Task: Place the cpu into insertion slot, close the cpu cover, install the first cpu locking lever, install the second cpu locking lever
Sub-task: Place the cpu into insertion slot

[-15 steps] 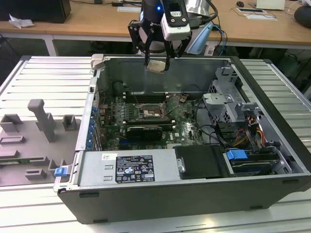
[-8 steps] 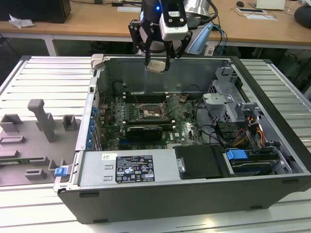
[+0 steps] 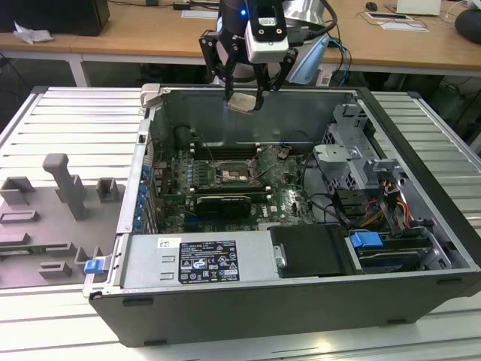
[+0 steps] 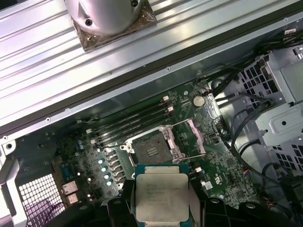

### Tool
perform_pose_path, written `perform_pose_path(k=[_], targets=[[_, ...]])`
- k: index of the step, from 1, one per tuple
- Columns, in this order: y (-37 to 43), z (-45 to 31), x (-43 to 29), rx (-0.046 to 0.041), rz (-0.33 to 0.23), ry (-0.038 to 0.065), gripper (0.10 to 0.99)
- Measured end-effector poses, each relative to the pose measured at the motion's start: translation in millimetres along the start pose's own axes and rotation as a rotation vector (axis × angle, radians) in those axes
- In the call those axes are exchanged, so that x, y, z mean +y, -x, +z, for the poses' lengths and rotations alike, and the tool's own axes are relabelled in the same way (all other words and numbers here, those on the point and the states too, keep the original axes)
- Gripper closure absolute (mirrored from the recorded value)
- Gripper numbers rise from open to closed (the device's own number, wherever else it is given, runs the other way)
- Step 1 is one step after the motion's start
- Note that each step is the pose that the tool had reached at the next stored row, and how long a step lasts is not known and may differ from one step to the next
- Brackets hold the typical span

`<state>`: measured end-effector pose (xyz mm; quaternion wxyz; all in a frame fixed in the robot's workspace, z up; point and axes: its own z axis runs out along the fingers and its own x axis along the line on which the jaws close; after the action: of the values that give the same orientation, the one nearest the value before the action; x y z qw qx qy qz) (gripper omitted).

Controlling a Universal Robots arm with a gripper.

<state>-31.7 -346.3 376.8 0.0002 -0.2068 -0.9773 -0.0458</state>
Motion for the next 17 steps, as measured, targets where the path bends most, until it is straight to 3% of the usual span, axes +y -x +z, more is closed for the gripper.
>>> perform_pose_path(k=[17], targets=[[0.0,0.0,0.0,-0.0073,0.082,0.002,0.545]])
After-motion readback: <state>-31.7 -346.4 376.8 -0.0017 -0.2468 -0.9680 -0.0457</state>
